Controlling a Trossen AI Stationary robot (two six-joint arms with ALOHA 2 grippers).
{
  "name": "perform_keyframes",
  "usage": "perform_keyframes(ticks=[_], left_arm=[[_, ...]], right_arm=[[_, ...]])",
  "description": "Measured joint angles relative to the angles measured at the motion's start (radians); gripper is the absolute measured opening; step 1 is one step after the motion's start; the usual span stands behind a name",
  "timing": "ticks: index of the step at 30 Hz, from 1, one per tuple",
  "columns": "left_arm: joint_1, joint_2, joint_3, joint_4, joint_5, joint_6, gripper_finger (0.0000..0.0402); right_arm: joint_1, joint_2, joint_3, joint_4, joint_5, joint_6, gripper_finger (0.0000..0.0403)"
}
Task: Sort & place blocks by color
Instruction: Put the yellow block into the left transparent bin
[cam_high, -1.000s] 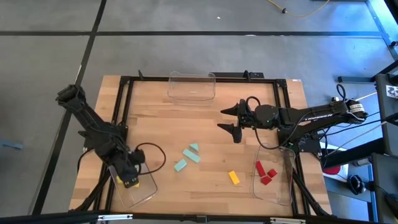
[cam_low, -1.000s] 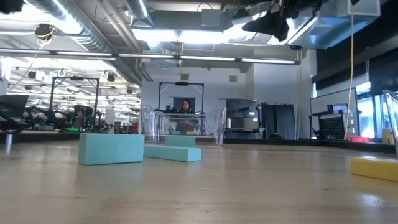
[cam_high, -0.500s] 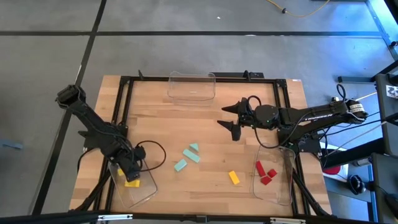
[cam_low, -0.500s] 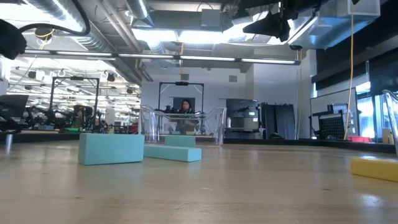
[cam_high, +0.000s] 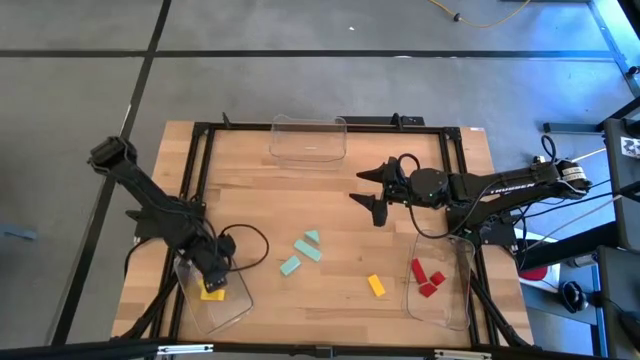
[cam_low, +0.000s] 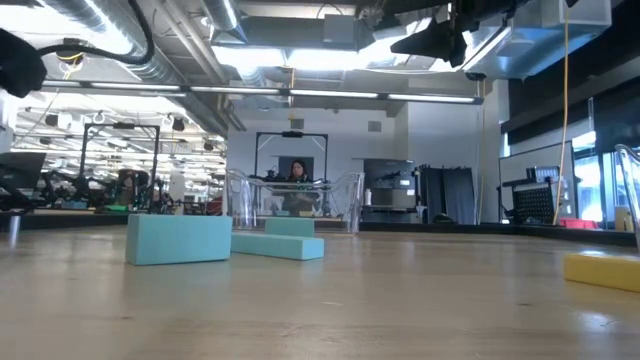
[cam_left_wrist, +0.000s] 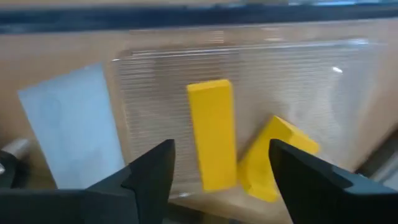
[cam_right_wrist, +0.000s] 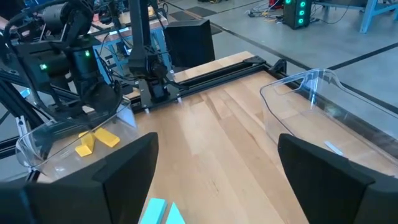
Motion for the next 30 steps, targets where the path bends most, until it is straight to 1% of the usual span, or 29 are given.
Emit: perform_keyframes(ticks=[3, 7, 9, 11, 13, 15, 16, 18, 20, 23, 25, 26, 28, 30], left_arm=[[0.032, -0.035, 0.046, -0.001, 0.012, 0.045, 0.0255], [0.084, -0.128, 0.148, -0.016, -0.03, 0.141, 0.0253], [0.125, -0.18, 0.207, -0.02, -0.099, 0.195, 0.0253], [0.176, -0.213, 0.269, -0.018, -0.212, 0.27, 0.0252], [0.233, -0.227, 0.322, -0.009, -0.322, 0.386, 0.0253], [0.301, -0.23, 0.353, 0.021, -0.398, 0.512, 0.0253], [0.338, -0.229, 0.357, 0.061, -0.42, 0.575, 0.0253], [0.417, -0.227, 0.35, 0.177, -0.44, 0.715, 0.0253], [0.493, -0.229, 0.314, 0.372, -0.422, 0.832, 0.0253], [0.61, -0.227, 0.21, 0.692, -0.299, 0.945, 0.0253], [0.692, -0.211, 0.131, 0.891, -0.211, 0.949, 0.0253], [0.727, -0.204, 0.088, 0.978, -0.186, 0.93, 0.0253], [0.777, -0.195, 0.015, 1.101, -0.16, 0.894, 0.0253], [0.802, -0.182, -0.031, 1.202, -0.157, 0.888, 0.0253]], right_arm=[[0.0, 0.0, 0.0, 0.0, 0.0, 0.0, 0.0332], [0.0, 0.0, 0.0, 0.002, 0.0, 0.0, 0.0332], [0.0, 0.0, 0.0, 0.002, 0.0, 0.0, 0.0332], [0.0, 0.0, 0.0, 0.003, 0.0, 0.0, 0.0332], [0.0, 0.0, 0.0, 0.005, -0.001, 0.001, 0.0332], [0.0, 0.0, 0.0, 0.011, -0.001, 0.001, 0.0332], [0.0, 0.0, 0.0, 0.011, -0.001, 0.001, 0.0332], [0.0, 0.0, 0.0, 0.011, -0.001, 0.0, 0.0332], [0.0, 0.0, 0.0, 0.011, -0.001, 0.0, 0.0332], [0.0, 0.0, 0.0, 0.011, -0.001, 0.0, 0.0332], [0.0, 0.0, 0.0, 0.012, -0.002, 0.0, 0.0332], [0.0, 0.0, 0.0, 0.014, -0.002, 0.0, 0.0332], [0.0, 0.0, 0.0, 0.026, -0.002, 0.0, 0.0332], [0.0, 0.0, 0.0, 0.037, -0.002, 0.0, 0.0332]])
